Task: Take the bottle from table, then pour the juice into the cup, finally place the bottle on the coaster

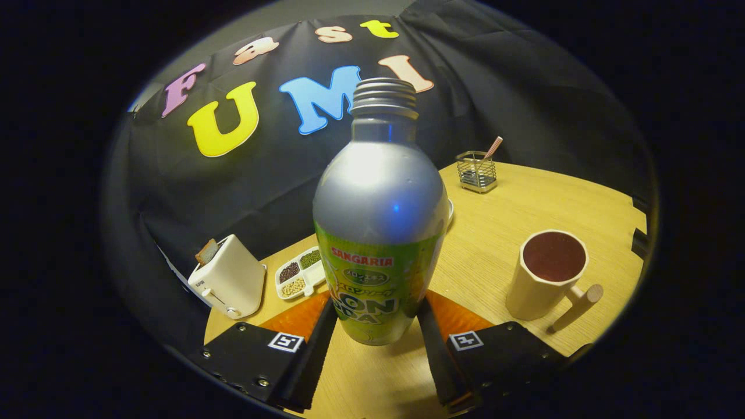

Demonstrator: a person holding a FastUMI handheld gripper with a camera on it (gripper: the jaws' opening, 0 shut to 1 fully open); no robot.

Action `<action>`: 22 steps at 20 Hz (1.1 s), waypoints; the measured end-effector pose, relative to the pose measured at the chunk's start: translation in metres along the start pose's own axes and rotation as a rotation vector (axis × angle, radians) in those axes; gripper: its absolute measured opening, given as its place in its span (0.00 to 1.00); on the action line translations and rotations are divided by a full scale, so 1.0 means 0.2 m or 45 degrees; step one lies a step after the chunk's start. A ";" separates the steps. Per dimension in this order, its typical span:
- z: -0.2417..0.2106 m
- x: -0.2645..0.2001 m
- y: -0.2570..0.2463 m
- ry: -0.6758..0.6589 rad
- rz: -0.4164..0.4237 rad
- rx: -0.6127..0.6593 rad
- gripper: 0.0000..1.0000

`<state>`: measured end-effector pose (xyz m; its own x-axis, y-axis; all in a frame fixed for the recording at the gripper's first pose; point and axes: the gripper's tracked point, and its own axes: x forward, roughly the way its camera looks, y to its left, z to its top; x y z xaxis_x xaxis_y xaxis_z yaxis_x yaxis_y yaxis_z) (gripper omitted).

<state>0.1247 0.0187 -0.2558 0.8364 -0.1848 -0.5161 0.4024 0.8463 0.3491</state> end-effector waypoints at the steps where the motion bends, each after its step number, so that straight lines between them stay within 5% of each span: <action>1: 0.00 0.02 0.01 -0.007 -0.007 -0.033 0.76; 7: 0.02 0.16 0.01 -0.014 -0.074 -0.229 0.76; 22: -0.08 0.48 0.02 0.049 -0.105 -0.433 0.76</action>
<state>0.1997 0.0119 -0.3162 0.7889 -0.2459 -0.5632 0.3154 0.9485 0.0278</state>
